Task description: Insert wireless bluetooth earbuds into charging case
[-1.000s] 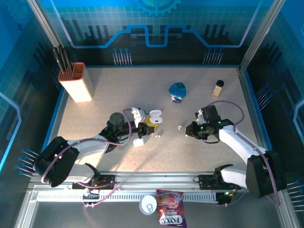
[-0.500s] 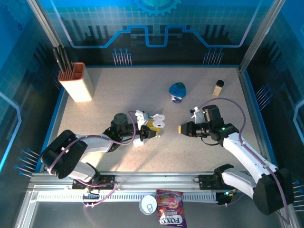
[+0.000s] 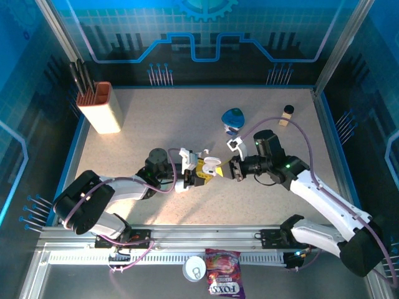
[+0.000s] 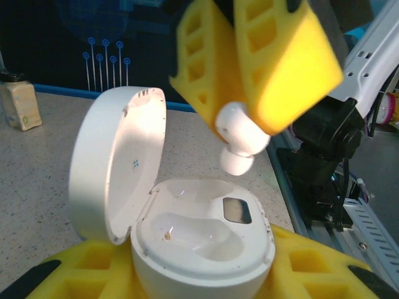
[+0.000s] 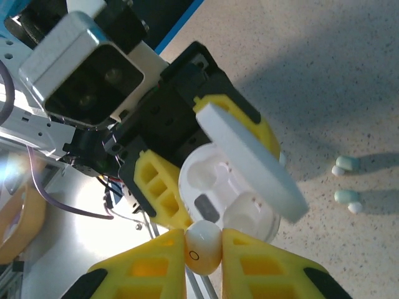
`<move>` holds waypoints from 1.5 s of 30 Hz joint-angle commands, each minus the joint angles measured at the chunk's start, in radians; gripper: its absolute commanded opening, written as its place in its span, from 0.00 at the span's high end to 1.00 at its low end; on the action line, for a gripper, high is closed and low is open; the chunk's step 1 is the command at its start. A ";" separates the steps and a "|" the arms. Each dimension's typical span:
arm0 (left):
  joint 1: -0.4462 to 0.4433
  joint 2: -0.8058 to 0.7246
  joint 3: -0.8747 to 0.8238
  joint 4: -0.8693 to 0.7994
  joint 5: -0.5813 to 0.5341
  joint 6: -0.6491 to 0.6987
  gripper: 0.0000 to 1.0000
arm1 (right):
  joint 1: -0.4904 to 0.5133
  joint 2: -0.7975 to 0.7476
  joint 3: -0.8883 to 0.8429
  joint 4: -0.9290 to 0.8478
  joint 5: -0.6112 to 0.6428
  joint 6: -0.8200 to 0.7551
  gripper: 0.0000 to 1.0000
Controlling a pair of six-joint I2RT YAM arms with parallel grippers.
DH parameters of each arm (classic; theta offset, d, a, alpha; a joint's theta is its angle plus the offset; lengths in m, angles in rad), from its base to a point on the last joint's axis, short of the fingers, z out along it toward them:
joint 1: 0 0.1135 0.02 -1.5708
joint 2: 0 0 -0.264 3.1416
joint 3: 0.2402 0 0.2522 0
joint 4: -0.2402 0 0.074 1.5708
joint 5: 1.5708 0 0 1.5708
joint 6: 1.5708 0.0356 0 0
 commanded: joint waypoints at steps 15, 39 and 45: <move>-0.012 0.011 0.017 0.079 0.016 -0.002 0.63 | 0.016 0.063 0.067 -0.068 0.007 -0.056 0.82; -0.012 0.008 0.026 0.086 0.011 -0.036 0.63 | 0.039 0.106 0.082 -0.101 0.118 -0.087 0.73; -0.012 0.009 0.025 0.090 0.010 -0.037 0.63 | 0.039 0.073 0.091 -0.102 0.164 -0.072 0.60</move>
